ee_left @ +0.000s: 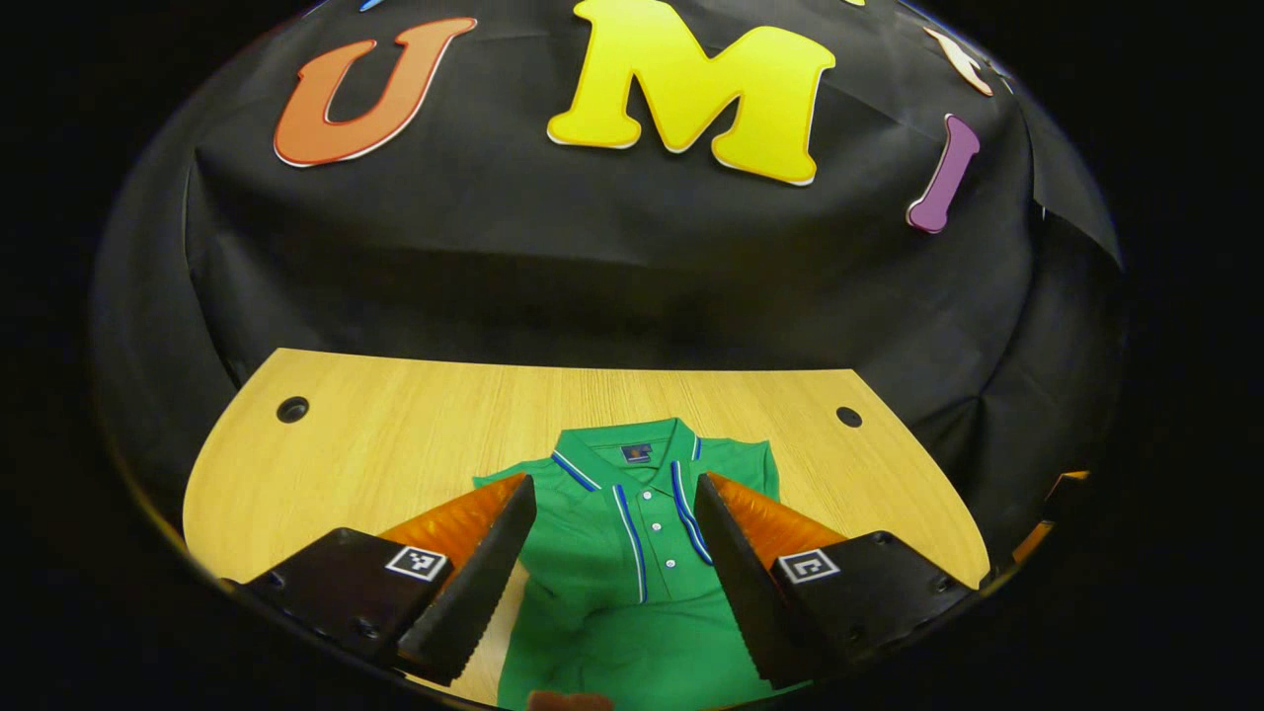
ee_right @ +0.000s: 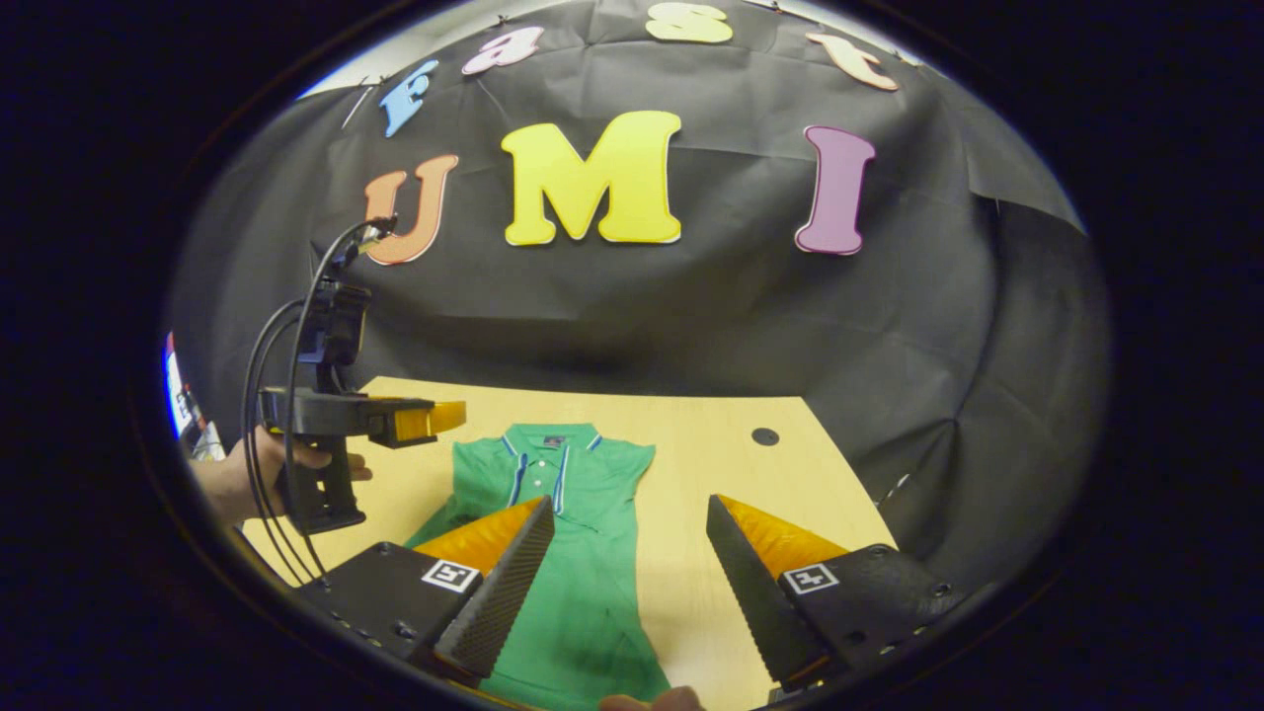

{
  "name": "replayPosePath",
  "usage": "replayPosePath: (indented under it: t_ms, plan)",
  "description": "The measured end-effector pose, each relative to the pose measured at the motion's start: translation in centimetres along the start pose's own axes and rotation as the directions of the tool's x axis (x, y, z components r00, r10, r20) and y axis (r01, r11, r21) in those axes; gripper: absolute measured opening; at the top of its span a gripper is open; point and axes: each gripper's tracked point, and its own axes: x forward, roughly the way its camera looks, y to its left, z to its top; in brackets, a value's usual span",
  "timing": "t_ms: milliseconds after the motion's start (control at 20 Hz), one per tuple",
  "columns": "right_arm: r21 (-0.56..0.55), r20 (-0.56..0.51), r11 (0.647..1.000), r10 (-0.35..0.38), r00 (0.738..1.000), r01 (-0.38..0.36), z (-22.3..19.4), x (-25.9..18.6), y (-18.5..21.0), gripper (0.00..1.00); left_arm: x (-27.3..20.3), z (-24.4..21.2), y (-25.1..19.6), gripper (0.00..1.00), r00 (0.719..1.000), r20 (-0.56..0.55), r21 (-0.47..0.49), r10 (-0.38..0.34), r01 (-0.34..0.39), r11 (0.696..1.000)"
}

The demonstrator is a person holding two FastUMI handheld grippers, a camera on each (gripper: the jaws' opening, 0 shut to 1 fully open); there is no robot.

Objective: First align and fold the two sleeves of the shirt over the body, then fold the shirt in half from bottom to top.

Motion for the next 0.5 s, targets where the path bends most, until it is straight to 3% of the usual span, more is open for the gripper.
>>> replayPosePath:
  t_ms: [300, 500]
  plan:
    - [-0.027, 0.028, 0.999, 0.045, 0.999, -0.045, -0.4, -1.9, 1.8, 0.95, -6.7, -0.6, 3.0, 1.0, 0.994, 0.05, -0.066, 0.095, -0.092, 0.994]
    - [-0.055, 0.009, 0.996, 0.076, 0.997, -0.076, -1.9, -3.4, 2.3, 0.97, -12.2, -2.0, 4.5, 1.0, 0.988, 0.094, -0.031, 0.127, -0.124, 0.992]
